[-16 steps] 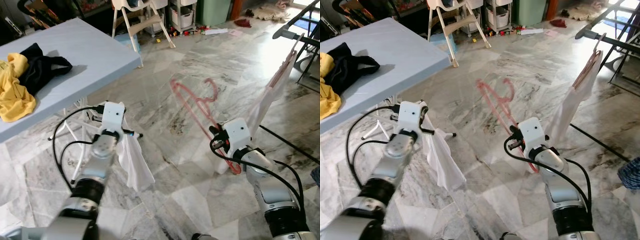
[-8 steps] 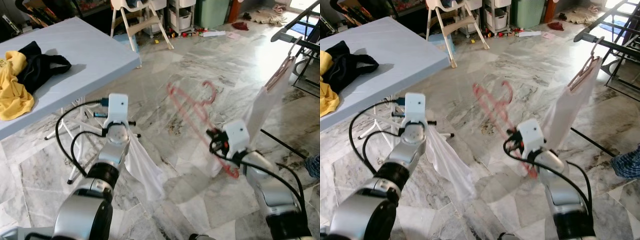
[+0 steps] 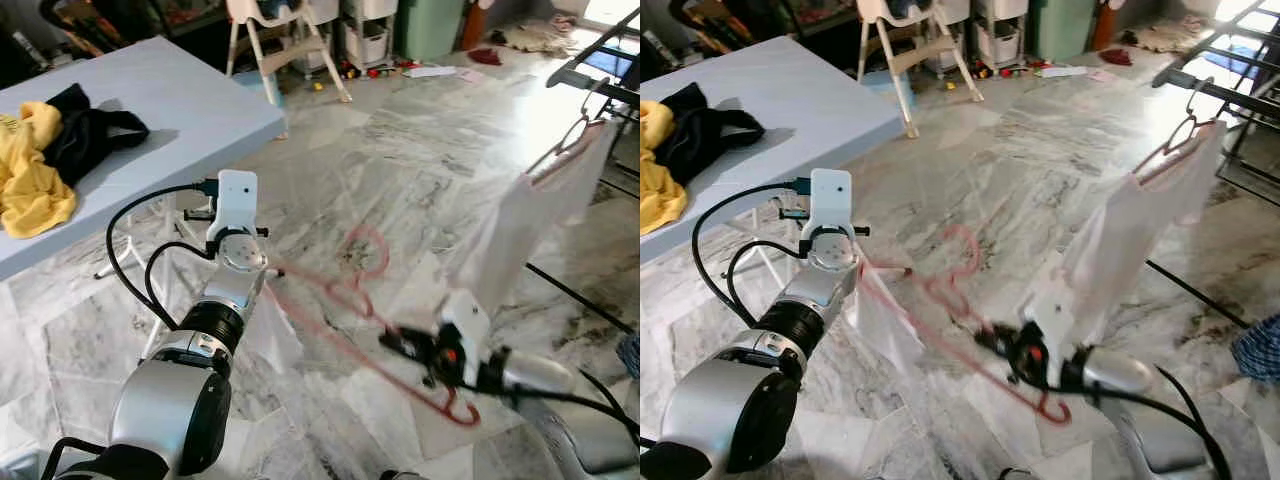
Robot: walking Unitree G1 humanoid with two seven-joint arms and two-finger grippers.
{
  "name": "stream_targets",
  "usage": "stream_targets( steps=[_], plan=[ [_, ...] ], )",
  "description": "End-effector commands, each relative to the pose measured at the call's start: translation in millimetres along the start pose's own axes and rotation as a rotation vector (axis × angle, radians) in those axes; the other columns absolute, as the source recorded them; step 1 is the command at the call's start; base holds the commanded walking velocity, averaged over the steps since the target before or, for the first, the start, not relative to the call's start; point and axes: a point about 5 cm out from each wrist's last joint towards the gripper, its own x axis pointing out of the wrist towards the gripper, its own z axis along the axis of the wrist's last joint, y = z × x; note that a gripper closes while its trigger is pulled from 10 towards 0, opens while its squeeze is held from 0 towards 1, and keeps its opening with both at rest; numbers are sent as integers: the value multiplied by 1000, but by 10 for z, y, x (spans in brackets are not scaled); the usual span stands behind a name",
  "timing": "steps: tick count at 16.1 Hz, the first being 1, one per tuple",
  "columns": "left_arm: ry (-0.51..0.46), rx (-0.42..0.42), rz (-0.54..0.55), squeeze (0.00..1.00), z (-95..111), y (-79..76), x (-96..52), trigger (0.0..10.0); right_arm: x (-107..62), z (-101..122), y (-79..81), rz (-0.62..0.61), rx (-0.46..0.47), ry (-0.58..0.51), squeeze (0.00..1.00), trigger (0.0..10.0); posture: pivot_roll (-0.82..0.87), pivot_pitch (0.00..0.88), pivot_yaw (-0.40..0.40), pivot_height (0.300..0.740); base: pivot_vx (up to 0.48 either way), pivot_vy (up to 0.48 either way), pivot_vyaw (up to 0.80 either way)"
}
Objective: Hang hanger
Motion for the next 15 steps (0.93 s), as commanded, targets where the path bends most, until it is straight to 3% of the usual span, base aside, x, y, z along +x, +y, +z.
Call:
stream_targets(
  steps=[1,4,10,15],
  plan=[
    [-22,3,50,0,91,61,48,10000,11,49,94,66,-12,-6,0,10000,-182,73,110,740,0,0,0],
    [-35,4,90,0,142,93,69,10000,2,21,137,82,-3,11,0,10000,-182,75,110,740,0,0,0],
    [-66,-26,92,0,237,-34,-1,10000,263,55,250,11,-3,-65,0,10000,-174,79,115,740,0,0,0],
    [-86,-39,123,0,277,-77,-51,10000,304,78,91,-118,-33,-70,0,10000,-167,84,114,740,0,0,0]
  ],
)
